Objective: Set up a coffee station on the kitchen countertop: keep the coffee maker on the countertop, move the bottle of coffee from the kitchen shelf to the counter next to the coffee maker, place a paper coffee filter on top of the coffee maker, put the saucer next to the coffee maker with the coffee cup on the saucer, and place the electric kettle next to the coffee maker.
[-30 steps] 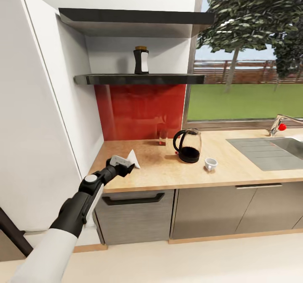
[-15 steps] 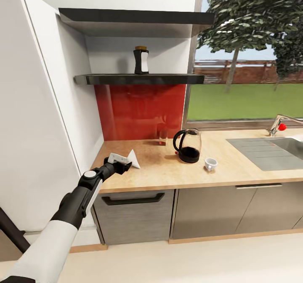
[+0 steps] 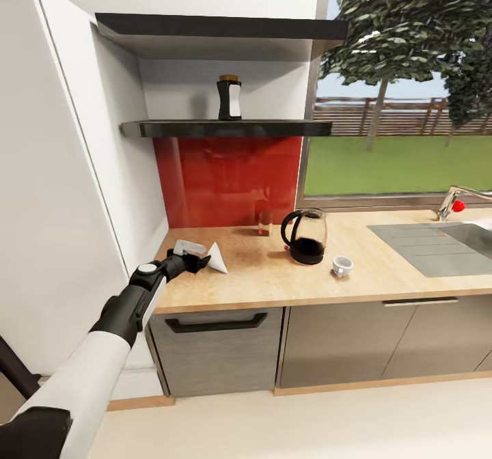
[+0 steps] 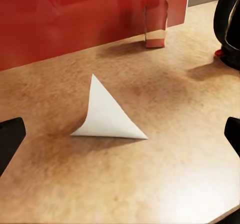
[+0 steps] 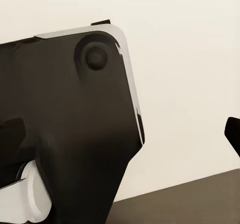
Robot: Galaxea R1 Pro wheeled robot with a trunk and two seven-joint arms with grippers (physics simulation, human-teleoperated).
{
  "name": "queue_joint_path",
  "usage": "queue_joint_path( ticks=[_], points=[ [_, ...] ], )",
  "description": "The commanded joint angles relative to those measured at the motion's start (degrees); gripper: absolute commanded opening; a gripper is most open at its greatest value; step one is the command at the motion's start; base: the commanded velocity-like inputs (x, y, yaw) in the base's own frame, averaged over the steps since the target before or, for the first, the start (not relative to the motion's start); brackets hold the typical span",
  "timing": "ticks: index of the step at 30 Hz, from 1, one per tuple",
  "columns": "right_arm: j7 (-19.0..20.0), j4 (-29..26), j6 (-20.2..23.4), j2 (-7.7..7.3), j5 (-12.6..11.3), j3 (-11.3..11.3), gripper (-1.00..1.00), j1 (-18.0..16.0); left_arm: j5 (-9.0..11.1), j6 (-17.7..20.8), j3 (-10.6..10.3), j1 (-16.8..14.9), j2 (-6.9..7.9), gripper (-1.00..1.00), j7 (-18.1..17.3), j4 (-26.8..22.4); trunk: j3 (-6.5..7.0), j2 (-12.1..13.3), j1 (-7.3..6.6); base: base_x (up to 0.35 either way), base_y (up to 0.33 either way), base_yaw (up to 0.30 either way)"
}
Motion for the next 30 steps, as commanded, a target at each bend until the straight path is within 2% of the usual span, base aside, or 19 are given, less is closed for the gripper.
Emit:
queue_joint_path(
  ticks=[1, 4, 7, 14, 21, 30],
  points=[
    [-0.05, -0.03, -0.14, 0.0, -0.28, -0.16, 1.0, -0.02, -0.5, 0.1, 0.05, -1.29, 0.01, 1.0, -0.27, 2.23, -0.13, -0.13, 0.03, 0.0, 0.0, 0.0],
    [-0.17, -0.03, -0.15, 0.02, -0.3, -0.16, 1.0, -0.02, -0.51, -0.35, 0.17, -3.76, 0.01, 1.0, -0.26, 7.22, -0.13, -0.13, 0.03, 0.0, 0.0, 0.0],
    [-0.18, -0.03, -0.12, 0.03, -0.3, -0.16, 1.0, -0.02, -0.48, -0.77, 0.21, -5.03, 0.13, 1.0, -0.22, 10.19, -0.13, -0.13, 0.03, 0.0, 0.0, 0.0],
    [-0.17, -0.03, -0.12, 0.11, -0.26, -0.16, 1.0, -0.02, -0.59, -3.97, 0.24, -5.11, 0.22, 1.0, -0.26, 11.13, -0.13, -0.13, 0.03, 0.0, 0.0, 0.0],
    [-0.17, -0.02, -0.08, 0.3, -0.1, -0.09, 1.0, -0.02, -0.55, -4.64, 0.31, -4.85, 0.26, 1.0, -0.26, 11.23, -0.13, -0.13, 0.03, 0.02, 0.0, 0.0],
    [0.0, -0.02, -0.07, 0.38, -0.13, -0.07, 1.0, -0.02, -0.45, -4.7, 0.31, -4.68, 0.15, 1.0, -0.26, 11.71, -0.13, -0.13, 0.03, 0.274, 0.0, 0.0]
  ],
)
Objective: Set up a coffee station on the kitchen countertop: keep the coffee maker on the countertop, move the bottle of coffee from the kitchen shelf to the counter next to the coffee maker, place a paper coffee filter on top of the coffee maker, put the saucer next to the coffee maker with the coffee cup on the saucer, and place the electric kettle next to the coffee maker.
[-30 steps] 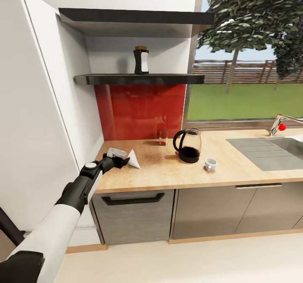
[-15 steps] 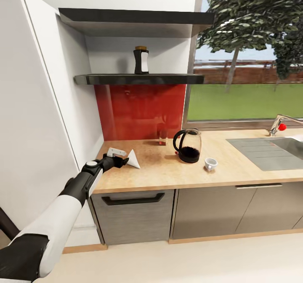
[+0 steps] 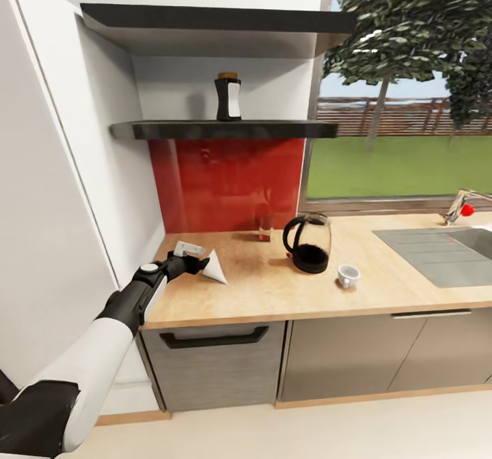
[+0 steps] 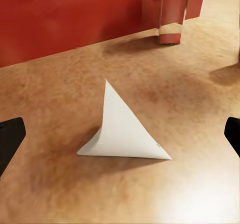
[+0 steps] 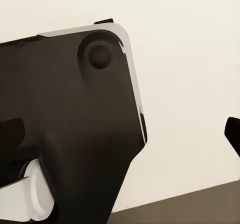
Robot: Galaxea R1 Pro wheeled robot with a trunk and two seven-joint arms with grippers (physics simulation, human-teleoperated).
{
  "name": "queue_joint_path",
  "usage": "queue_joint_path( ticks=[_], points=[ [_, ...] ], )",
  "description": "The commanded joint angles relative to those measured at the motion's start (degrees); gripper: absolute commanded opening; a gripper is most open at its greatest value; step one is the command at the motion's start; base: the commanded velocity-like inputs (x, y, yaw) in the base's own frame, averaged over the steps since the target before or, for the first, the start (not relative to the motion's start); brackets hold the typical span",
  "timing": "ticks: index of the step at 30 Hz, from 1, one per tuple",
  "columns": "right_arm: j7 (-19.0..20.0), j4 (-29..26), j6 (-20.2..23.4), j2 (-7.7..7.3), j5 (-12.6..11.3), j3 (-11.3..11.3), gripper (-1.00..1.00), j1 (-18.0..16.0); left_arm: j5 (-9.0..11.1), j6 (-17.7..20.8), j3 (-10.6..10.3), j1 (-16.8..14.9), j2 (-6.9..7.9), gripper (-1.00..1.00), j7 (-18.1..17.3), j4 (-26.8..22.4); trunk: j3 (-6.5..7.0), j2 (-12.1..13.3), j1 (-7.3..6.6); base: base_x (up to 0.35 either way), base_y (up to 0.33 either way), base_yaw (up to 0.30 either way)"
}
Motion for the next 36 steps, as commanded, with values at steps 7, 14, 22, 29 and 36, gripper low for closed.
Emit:
queue_joint_path(
  ticks=[7, 14, 22, 29, 36],
  points=[
    [-0.01, -0.03, -0.17, 0.0, -0.3, -0.16, 1.0, -0.02, -0.53, 0.18, -0.05, 0.0, 0.02, 1.0, -0.2, -0.01, -0.12, -0.11, 0.07, 0.322, 0.0, 0.0],
    [-0.06, -0.03, -0.2, 0.02, -0.37, -0.22, 1.0, -0.02, -0.53, 0.17, -0.06, 0.08, 0.07, 1.0, -0.53, 0.0, -0.12, -0.11, 0.07, 0.26, 0.0, 0.0],
    [-0.05, -0.03, -0.25, 0.02, -0.37, -0.22, 1.0, -0.02, -0.64, 0.26, -0.15, 0.09, 0.59, 1.0, -1.1, 0.33, -0.12, -0.11, 0.07, 0.078, 0.0, 0.0],
    [-0.06, -0.03, -0.25, 0.02, -0.37, -0.23, 1.0, -0.02, -0.78, 0.28, -0.52, 0.17, 1.99, 1.0, -6.53, 1.99, -0.12, -0.11, 0.07, 0.005, 0.0, 0.0],
    [-0.05, -0.03, -0.24, 0.02, -0.37, -0.21, 1.0, -0.02, -0.85, 0.36, -0.48, 0.18, 2.26, 1.0, -12.84, 3.16, -0.12, -0.11, 0.07, 0.0, 0.0, 0.0]
  ],
)
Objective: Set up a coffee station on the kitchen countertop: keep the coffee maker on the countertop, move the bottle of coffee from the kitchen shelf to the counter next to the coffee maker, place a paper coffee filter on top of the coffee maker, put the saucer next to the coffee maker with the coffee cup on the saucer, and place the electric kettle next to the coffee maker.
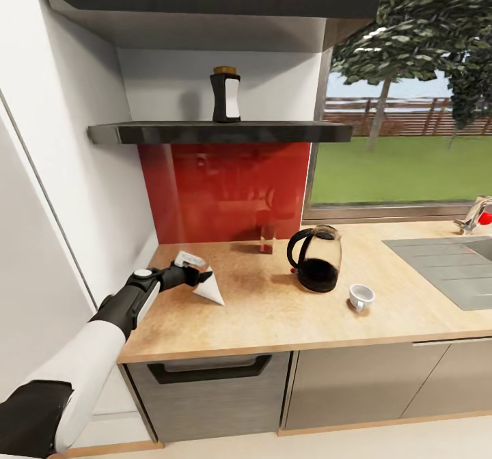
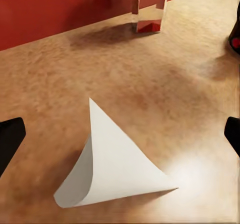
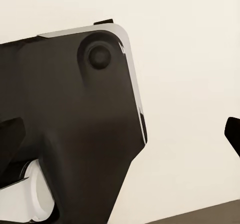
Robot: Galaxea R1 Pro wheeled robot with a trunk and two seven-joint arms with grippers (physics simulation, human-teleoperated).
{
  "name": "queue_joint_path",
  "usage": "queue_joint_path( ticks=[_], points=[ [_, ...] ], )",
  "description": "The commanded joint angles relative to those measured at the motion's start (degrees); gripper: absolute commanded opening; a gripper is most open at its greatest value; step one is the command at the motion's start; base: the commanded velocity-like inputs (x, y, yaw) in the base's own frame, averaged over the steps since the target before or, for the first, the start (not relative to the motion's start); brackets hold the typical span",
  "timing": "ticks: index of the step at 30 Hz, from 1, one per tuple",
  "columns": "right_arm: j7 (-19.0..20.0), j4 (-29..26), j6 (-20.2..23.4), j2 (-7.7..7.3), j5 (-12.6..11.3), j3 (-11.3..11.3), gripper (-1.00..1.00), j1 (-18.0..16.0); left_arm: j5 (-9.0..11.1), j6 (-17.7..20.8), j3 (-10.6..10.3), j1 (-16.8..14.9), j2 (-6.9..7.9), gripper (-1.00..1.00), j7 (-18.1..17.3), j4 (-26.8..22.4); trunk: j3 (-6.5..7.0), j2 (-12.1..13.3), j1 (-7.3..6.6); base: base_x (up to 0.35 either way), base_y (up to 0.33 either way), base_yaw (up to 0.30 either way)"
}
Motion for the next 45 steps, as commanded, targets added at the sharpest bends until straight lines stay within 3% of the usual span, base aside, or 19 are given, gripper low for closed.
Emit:
queue_joint_path(
  ticks=[1, 30, 45],
  points=[
    [0.0, -0.03, -0.15, 0.01, -0.26, -0.17, 1.0, -0.02, -0.39, 0.19, -0.07, -0.04, 0.04, 1.0, -0.59, -0.05, -0.13, -0.12, 0.04, 0.0, 0.0, 0.0],
    [0.06, -0.03, -0.16, 0.01, -0.23, -0.16, 1.0, -0.02, -0.49, 0.19, -0.34, 4.45, 0.08, 1.0, -1.37, 0.02, -0.13, -0.12, 0.04, 0.074, 0.0, 0.0],
    [0.07, 0.02, -0.16, 0.01, -0.26, -0.19, 1.0, -0.02, -0.44, 0.18, -0.35, 4.79, 0.08, 1.0, -1.37, 0.06, -0.13, -0.12, 0.04, 0.113, 0.0, 0.0]
  ],
)
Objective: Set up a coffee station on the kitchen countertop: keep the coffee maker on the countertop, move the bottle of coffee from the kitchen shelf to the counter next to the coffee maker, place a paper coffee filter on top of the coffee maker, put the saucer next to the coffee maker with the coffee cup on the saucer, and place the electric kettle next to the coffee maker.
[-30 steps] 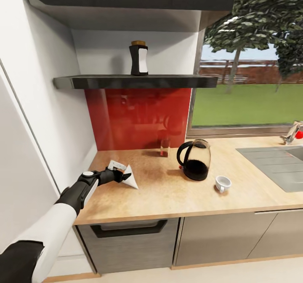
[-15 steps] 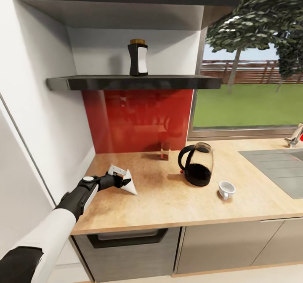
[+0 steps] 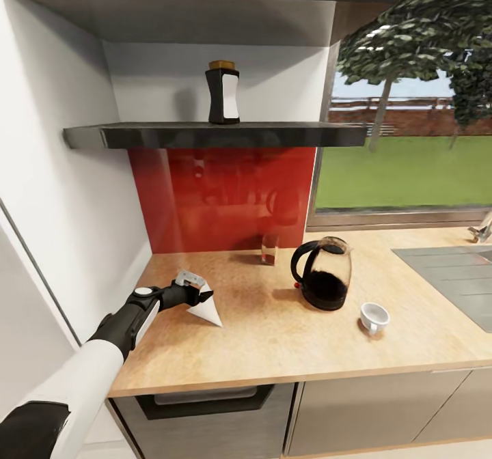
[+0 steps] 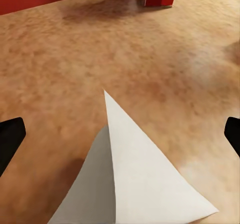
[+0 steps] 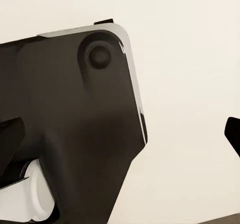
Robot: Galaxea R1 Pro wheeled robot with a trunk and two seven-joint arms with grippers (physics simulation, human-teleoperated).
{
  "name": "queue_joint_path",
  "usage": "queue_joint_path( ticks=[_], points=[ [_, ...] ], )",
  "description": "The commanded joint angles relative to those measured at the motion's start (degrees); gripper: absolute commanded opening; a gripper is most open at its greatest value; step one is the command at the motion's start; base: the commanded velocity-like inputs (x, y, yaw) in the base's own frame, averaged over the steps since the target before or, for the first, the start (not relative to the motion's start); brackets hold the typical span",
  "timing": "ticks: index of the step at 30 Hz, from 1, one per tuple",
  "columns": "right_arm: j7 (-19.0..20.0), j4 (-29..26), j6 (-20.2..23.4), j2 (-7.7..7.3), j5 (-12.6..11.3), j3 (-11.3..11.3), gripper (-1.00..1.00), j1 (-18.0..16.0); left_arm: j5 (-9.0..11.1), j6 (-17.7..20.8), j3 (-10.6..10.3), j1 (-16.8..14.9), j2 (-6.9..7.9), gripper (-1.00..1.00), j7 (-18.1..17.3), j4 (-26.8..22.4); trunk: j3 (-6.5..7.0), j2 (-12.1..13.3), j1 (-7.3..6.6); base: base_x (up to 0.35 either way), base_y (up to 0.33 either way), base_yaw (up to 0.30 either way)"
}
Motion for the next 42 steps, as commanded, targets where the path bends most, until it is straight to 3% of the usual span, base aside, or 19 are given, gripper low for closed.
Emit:
queue_joint_path(
  ticks=[1, 42],
  points=[
    [0.01, -0.02, -0.15, 0.01, -0.26, -0.16, 1.0, -0.02, -0.38, 0.2, -0.06, -0.03, 0.03, 1.0, -0.19, -0.12, -0.12, -0.12, 0.04, 0.012, 0.0, 0.0],
    [-0.17, 5.54, -0.15, -0.25, -0.35, -0.25, 1.0, 0.07, -0.3, 0.21, -0.31, 3.18, -0.55, 1.0, -0.19, 0.77, -0.12, -0.12, 0.04, 0.001, 0.0, 0.0]
  ],
)
